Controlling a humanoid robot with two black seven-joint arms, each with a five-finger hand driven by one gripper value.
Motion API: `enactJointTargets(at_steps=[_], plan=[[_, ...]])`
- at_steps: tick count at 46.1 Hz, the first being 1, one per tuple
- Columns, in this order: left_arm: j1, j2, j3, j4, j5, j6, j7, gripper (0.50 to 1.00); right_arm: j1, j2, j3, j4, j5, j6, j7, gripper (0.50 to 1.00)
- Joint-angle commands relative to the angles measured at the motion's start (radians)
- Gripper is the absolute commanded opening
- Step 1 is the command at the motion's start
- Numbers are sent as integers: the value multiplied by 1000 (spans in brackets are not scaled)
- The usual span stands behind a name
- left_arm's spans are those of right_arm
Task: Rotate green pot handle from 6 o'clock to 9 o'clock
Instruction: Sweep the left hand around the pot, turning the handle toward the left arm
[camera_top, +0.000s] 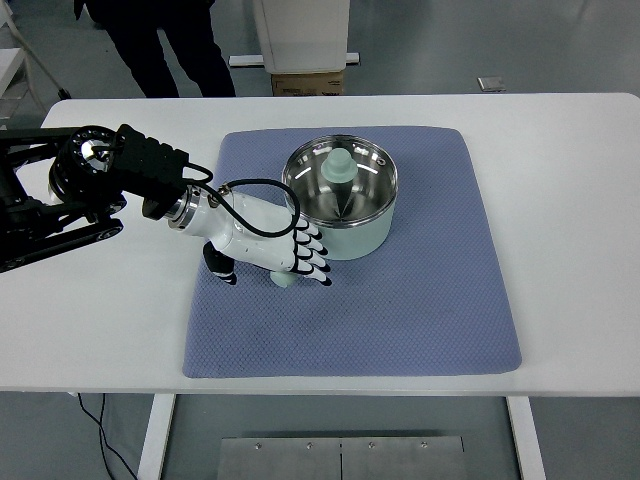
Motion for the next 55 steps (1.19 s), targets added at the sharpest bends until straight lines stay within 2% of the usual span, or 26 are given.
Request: enactJointTargets(at_steps=[1, 21, 32, 44, 55], plan=[[-1, 1, 1, 5, 12, 4, 0, 1000, 0, 0, 0, 0, 0, 0, 0, 1000], [-9, 1, 10, 8, 20, 8, 0, 1000, 0, 0, 0, 0, 0, 0, 0, 1000], [-24, 4, 45, 8, 21, 43, 0, 1000, 0, 0, 0, 0, 0, 0, 0, 1000], [-38, 79, 88, 7, 23, 102, 0, 1000, 0, 0, 0, 0, 0, 0, 0, 1000], [-37, 125, 96, 7, 24, 111, 0, 1000, 0, 0, 0, 0, 0, 0, 0, 1000]])
